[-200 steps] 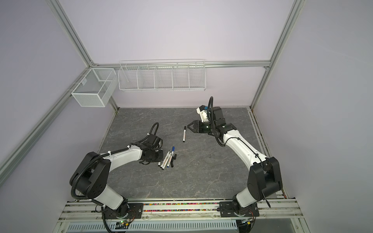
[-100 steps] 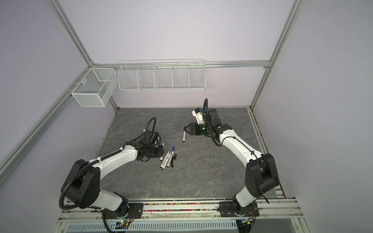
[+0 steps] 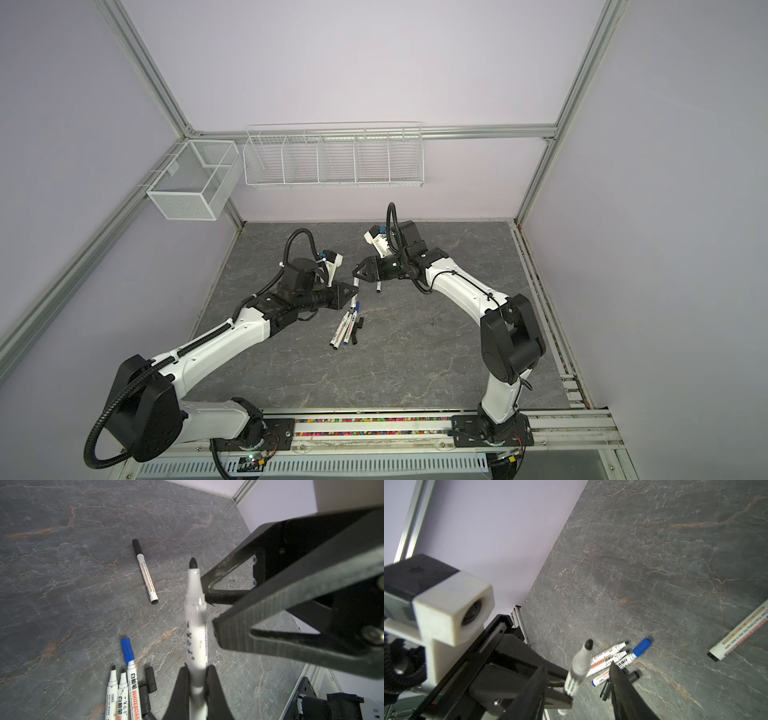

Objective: Insert the pens into the pen caps
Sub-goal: 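Lift the marker upright with the left gripper while the right gripper approaches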

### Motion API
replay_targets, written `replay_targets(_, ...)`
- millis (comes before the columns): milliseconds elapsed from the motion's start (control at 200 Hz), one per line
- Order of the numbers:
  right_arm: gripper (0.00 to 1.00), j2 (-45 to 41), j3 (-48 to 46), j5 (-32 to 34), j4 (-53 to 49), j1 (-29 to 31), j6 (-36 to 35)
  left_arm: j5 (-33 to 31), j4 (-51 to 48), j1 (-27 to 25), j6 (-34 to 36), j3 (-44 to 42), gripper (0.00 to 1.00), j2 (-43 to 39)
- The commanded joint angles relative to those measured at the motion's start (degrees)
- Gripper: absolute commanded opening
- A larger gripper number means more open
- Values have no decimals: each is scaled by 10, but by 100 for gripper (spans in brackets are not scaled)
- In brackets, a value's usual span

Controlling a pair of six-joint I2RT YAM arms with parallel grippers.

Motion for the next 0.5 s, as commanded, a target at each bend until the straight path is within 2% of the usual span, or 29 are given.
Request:
replay_targets(0, 49, 14, 13, -20, 0, 1, -6, 4, 19, -2, 13, 4, 0, -13)
replay_targets(65, 45, 17, 13, -25, 4, 2, -3, 3, 22, -2, 13, 3, 0, -15)
replay_targets(285, 42, 28, 14, -30, 15, 5, 5, 2, 42, -2, 9, 2, 0, -12)
replay_targets(375, 37, 30, 16, -29, 21, 5, 5, 2, 40, -3, 10, 3, 0, -8)
replay_targets(495, 25, 27, 15, -30, 30, 5, 7, 2, 39, -3, 9, 1, 0, -7)
